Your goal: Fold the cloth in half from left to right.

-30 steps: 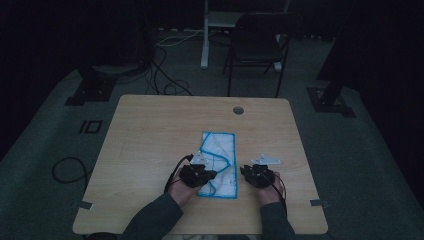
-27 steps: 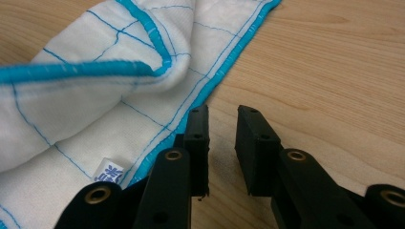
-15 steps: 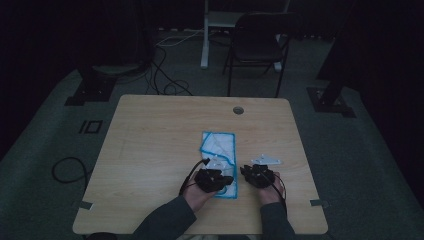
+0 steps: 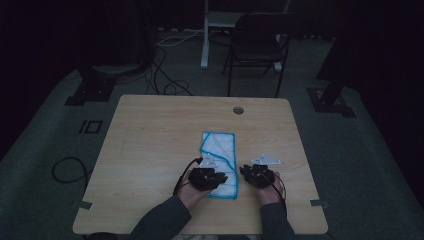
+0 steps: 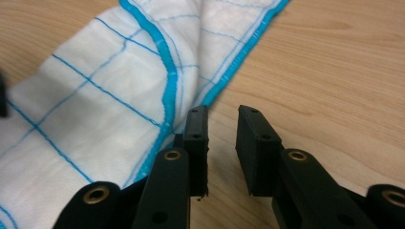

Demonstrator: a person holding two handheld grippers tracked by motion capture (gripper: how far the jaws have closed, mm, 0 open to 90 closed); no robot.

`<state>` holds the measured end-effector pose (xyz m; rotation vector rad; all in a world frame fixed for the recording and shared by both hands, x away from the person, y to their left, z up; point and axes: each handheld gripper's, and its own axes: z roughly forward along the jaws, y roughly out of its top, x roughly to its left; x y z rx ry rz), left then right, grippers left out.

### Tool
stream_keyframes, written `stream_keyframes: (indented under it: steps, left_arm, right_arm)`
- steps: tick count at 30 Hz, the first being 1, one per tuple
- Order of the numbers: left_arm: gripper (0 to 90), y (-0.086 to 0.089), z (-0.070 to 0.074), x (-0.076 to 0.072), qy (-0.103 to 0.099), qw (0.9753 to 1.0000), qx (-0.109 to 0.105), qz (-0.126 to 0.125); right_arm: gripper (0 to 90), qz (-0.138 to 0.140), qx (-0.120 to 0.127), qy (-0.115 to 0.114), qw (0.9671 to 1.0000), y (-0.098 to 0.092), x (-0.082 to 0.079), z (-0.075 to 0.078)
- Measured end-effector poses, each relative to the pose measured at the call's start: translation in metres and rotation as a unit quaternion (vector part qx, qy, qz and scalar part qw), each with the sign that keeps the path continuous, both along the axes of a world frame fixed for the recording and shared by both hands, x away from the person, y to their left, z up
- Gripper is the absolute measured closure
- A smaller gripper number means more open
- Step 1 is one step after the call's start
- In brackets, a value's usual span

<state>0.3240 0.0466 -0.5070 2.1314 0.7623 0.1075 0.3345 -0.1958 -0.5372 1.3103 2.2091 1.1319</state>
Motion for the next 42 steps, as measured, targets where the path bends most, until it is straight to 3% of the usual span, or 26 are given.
stream_keyframes:
  steps: [6, 11, 17, 24, 33, 42]
  left_arm:
    - [77.9, 0.019, -0.015, 0.001, -0.004, 0.9992, 0.023, 0.033]
    - [77.4, 0.028, -0.029, 0.0, -0.004, 0.9982, 0.039, 0.046]
    - [78.1, 0.032, -0.033, -0.003, -0.01, 0.998, 0.035, 0.053]
    - [79.0, 0.038, -0.036, -0.007, -0.005, 0.9981, 0.025, 0.056]
    - [79.4, 0.041, -0.037, -0.011, -0.004, 0.9982, 0.02, 0.057]
    - [79.3, 0.041, -0.038, -0.013, -0.016, 0.9982, 0.022, 0.053]
  right_arm:
    - [72.8, 0.015, 0.002, -0.013, 0.9998, 0.009, 0.0, 0.006]
    - [70.8, 0.03, -0.013, -0.022, 0.9992, 0.02, 0.003, 0.01]
    - [66.4, 0.046, -0.032, -0.034, 0.9979, 0.035, 0.01, 0.016]
    - [65.6, 0.07, -0.033, -0.052, 0.9957, 0.058, 0.02, 0.023]
    - [65.0, 0.091, -0.027, -0.056, 0.9939, 0.083, 0.04, 0.027]
    - [63.3, 0.113, -0.058, -0.054, 0.9904, 0.11, 0.06, 0.021]
